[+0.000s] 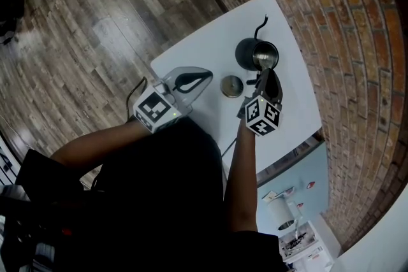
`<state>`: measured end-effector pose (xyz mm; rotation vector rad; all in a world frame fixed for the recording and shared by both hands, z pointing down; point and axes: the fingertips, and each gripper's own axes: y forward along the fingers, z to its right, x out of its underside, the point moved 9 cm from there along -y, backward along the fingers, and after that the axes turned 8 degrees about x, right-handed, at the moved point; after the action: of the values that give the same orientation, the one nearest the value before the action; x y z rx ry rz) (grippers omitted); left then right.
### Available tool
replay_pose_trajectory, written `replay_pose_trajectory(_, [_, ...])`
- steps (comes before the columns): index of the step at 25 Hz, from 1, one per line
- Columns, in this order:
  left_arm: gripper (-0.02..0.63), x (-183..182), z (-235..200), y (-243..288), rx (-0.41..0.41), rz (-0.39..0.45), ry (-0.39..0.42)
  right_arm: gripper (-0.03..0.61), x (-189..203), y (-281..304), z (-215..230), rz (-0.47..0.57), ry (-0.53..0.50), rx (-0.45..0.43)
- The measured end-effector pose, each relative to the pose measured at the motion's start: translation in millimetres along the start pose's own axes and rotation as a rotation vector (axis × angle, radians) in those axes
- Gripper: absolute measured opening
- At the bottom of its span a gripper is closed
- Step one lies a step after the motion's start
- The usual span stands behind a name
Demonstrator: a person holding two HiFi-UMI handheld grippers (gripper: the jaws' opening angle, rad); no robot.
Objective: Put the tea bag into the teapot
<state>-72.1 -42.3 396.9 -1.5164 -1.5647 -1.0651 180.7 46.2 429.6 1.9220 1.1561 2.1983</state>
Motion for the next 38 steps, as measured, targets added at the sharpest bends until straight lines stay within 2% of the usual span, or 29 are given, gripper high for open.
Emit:
replay_pose_trajectory(9, [0.000, -1.0, 0.0, -4.7, -0.014, 0.000, -0.001, 0.080, -1.8, 2.3, -2.1, 0.014, 0.008, -0.022])
replay_pose_trajectory(17, [0.000, -0.6, 3.5, -5.4, -0.012, 0.004, 0.007, 0.084, -1.8, -3.3, -0.2, 0.025, 0.010, -0.021])
replay_pose_trajectory(26, [0.000, -1.2, 16.0, -1.2, 0.020, 0.001, 0.024, 0.074, -15.5, -31.8, 4.0, 0.095, 0.058, -0.014])
replay_pose_trajectory(32, [0.000, -3.5, 29.2, 7.0, 0.068, -0.001, 0.057, 0.063, -20.7, -58.3, 19.6, 0.146, 0.077, 0.033])
replay_pose_trajectory(38, [0.000, -2.2, 43.6, 12.3, 0.096, 0.001, 0.069, 0.011, -14.4, -84.1, 32.5, 0.171, 0.066, 0.057])
